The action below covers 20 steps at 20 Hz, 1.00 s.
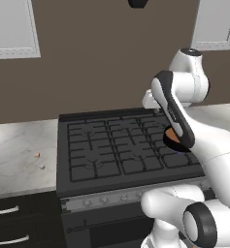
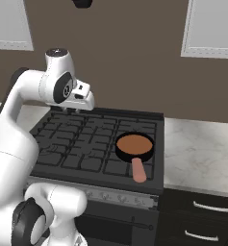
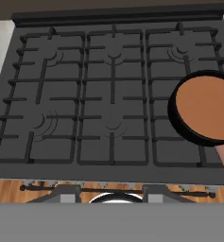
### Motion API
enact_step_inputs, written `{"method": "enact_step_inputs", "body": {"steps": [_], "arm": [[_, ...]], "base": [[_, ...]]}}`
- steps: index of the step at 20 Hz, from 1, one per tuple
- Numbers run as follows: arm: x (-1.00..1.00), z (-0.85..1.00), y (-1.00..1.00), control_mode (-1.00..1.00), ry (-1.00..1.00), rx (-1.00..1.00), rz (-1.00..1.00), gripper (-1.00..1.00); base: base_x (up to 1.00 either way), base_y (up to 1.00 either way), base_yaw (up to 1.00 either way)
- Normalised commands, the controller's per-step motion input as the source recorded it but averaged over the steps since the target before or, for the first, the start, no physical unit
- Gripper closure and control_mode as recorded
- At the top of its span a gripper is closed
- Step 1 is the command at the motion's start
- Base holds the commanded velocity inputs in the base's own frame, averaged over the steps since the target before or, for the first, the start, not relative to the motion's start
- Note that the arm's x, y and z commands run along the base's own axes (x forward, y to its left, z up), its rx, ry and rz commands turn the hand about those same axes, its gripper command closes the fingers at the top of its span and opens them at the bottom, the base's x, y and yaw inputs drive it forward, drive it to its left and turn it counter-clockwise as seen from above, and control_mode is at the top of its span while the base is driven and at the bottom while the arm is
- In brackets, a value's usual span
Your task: Pick up the sugar cube(s) and place them in the saucepan with hot chocolate.
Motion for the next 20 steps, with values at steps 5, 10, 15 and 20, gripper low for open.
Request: {"method": "enact_step_inputs", "body": {"steps": [5,10,15,20], "arm": [[-0.02,0.00,0.00,-1.00,0.00,0.00,0.00,-1.00],[0.13,-0.16,0.35,-1.00,0.01,0.04,0.00,-1.00],[0.26,-0.23,0.78,-1.00,0.09,0.00,0.00,-1.00],[0.12,-0.34,0.92,-1.00,0.12,0.00,0.01,-1.00]], "base": [[0.00,0.00,0.00],[0.00,0.00,0.00],[0.00,0.00,0.00],[0.00,0.00,0.00]]}}
